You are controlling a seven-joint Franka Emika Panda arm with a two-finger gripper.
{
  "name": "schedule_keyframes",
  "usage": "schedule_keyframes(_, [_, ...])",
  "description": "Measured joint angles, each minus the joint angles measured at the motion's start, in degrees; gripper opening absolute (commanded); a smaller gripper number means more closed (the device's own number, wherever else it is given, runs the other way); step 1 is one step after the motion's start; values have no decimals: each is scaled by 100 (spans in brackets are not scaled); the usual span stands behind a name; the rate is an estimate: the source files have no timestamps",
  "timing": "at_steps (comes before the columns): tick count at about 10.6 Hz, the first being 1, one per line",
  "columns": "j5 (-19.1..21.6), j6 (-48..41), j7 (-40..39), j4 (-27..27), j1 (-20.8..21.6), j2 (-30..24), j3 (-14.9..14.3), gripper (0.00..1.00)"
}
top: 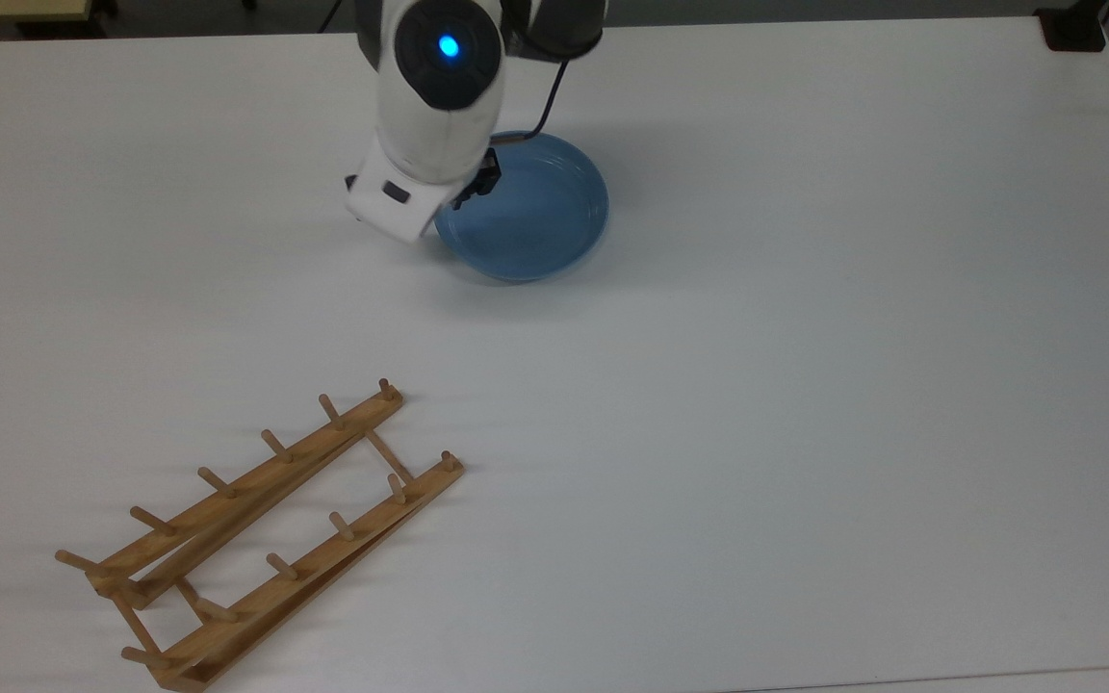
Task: Place plate in plate rack
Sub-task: 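Lower the gripper onto the rim of the blue plate, then close the gripper on the plate rim and tilt it up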
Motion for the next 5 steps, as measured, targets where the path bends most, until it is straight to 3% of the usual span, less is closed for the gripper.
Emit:
schedule_keyframes(1, [-56,5,-45,-49,89,115,2,36])
schedule_keyframes(5, [-134,141,-46,-61,246,516,3,26])
